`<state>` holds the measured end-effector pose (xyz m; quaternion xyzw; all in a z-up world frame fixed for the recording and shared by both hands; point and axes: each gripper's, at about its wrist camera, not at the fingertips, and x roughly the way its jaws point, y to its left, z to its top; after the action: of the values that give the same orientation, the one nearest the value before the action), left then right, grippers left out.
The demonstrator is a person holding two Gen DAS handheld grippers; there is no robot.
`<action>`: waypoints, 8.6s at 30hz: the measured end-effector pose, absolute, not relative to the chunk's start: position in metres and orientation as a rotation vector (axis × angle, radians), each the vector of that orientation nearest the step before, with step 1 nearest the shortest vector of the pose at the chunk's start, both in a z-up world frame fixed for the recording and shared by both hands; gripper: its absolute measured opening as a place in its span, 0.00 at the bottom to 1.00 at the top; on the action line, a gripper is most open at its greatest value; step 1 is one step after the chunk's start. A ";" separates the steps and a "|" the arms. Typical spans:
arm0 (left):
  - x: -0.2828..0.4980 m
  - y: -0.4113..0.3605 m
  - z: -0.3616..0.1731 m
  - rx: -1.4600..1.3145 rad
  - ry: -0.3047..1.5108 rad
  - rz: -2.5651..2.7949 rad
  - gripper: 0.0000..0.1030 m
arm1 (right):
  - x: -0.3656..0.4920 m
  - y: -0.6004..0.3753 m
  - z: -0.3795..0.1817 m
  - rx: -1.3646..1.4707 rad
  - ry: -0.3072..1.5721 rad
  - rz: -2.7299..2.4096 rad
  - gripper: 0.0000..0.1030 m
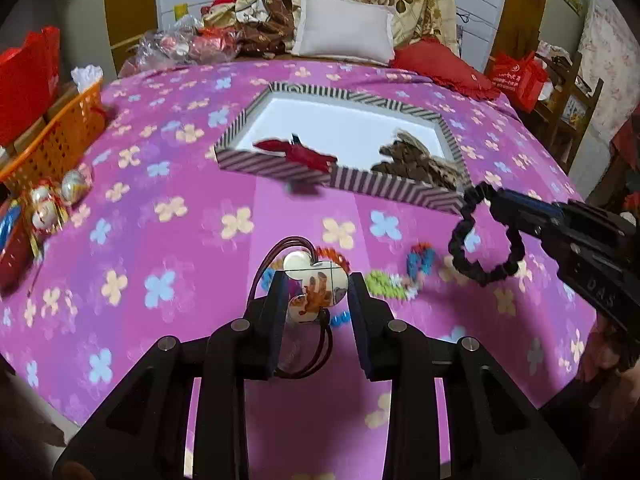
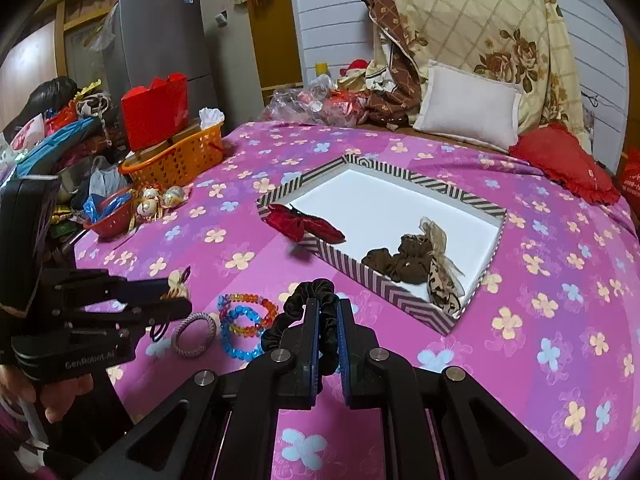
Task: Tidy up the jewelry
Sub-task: 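Grasp the brown charm hair tie with the left tool while the right tool holds the black scrunchie, then carry the charm hair tie with the left tool into the tray while the right tool carries the scrunchie, then open the left tool to drop the charm hair tie while the right tool releases the scrunchie, then withdraw both tools from the tray toward the remaining bracelets, then grasp the flower-bead bracelet with the right tool while the left tool grasps the grey bangle, then carry the grey bangle with the left tool into the tray while the right tool carries the flower bracelet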
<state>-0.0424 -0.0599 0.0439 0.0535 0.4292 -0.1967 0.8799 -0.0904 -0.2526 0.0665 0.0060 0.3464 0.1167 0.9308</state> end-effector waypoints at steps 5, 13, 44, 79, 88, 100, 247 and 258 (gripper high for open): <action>-0.029 -0.063 0.052 0.129 0.871 -0.382 0.28 | -0.084 -0.254 0.072 0.004 0.703 0.233 0.08; -0.005 -0.069 0.062 0.149 0.847 -0.350 0.28 | -0.069 -0.260 0.077 0.007 0.699 0.224 0.07; 0.117 -0.121 0.064 0.112 0.887 -0.362 0.28 | 0.042 -0.292 0.063 0.098 0.748 0.189 0.08; 0.164 -0.100 0.022 -0.048 1.003 -0.346 0.58 | 0.059 -0.304 0.023 0.178 0.822 0.131 0.46; 0.093 -0.082 0.033 0.066 0.944 -0.310 0.58 | -0.002 -0.290 0.037 0.174 0.796 0.146 0.62; 0.023 -0.059 0.026 0.089 0.924 -0.294 0.58 | -0.061 -0.271 0.031 0.132 0.832 0.148 0.62; 0.070 -0.106 0.064 0.142 0.889 -0.364 0.05 | -0.014 -0.279 0.067 0.062 0.733 0.185 0.22; 0.086 -0.116 0.062 0.148 0.891 -0.349 0.05 | -0.002 -0.286 0.064 0.067 0.742 0.178 0.22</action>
<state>0.0860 -0.1165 0.0617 0.0710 0.4283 -0.1679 0.8850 -0.0019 -0.2856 0.0635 0.0326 0.3620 0.0868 0.9275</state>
